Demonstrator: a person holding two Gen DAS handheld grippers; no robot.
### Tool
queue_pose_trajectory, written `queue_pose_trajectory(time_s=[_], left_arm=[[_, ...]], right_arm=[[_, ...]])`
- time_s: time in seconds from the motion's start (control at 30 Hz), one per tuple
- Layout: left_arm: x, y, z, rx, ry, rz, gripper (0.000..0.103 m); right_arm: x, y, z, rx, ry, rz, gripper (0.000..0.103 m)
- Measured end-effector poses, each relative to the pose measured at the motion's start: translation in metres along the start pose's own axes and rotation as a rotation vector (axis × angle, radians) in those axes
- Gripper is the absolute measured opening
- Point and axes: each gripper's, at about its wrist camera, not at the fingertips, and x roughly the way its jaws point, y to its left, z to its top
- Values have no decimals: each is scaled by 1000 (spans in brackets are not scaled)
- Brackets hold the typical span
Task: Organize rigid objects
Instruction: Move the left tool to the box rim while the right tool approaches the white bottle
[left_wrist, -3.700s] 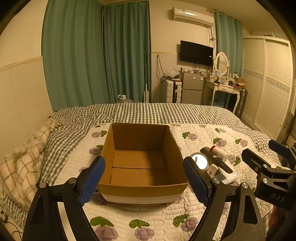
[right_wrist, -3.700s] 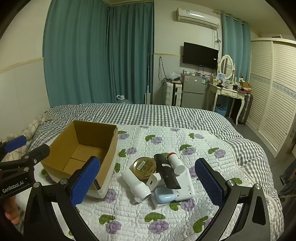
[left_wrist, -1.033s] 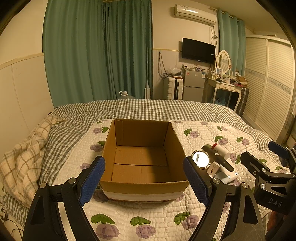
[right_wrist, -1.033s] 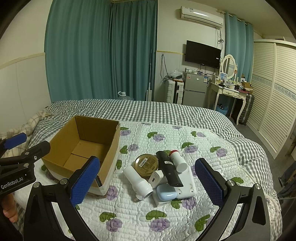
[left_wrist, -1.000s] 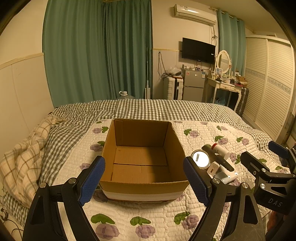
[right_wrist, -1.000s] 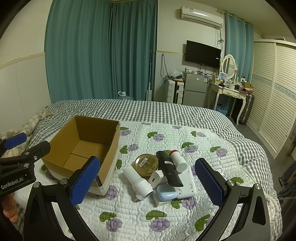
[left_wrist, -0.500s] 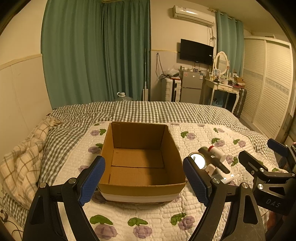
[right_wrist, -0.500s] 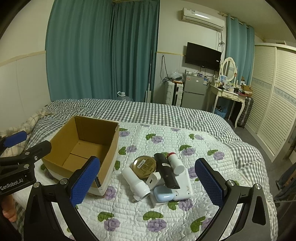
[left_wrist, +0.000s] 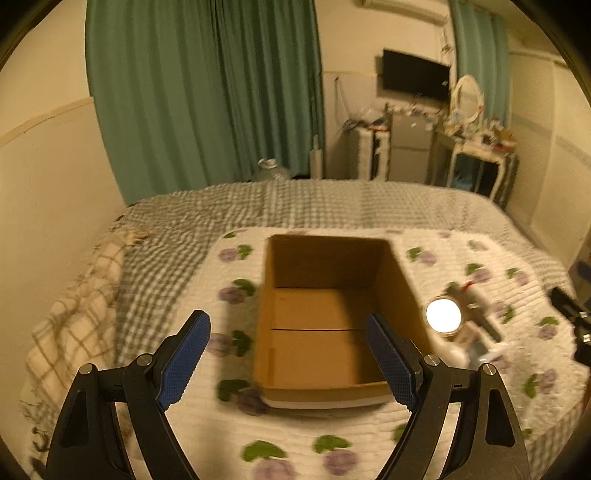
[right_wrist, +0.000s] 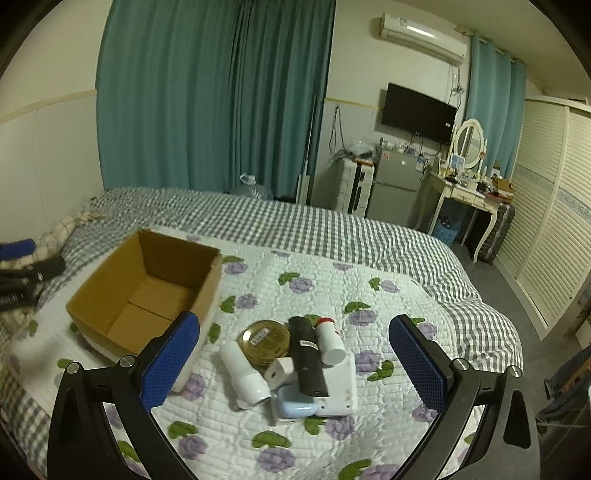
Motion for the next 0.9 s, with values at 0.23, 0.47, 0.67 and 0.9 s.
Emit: queue_pose_trajectory(time_s=[0.23, 0.47, 0.67, 0.9], left_arm=[[42, 18, 2, 19, 110, 65, 87], [82, 30, -7, -23, 224, 62, 55], [109, 30, -16, -33, 307, 39, 34], [121, 20, -14, -15, 330, -1, 8]], right_arm=[[43, -17, -2, -60, 86, -5, 103], [88, -20, -5, -106, 148, 13, 103], [118, -26, -6, -140, 195, 26, 103], [142, -48, -19, -114, 248, 14, 103]])
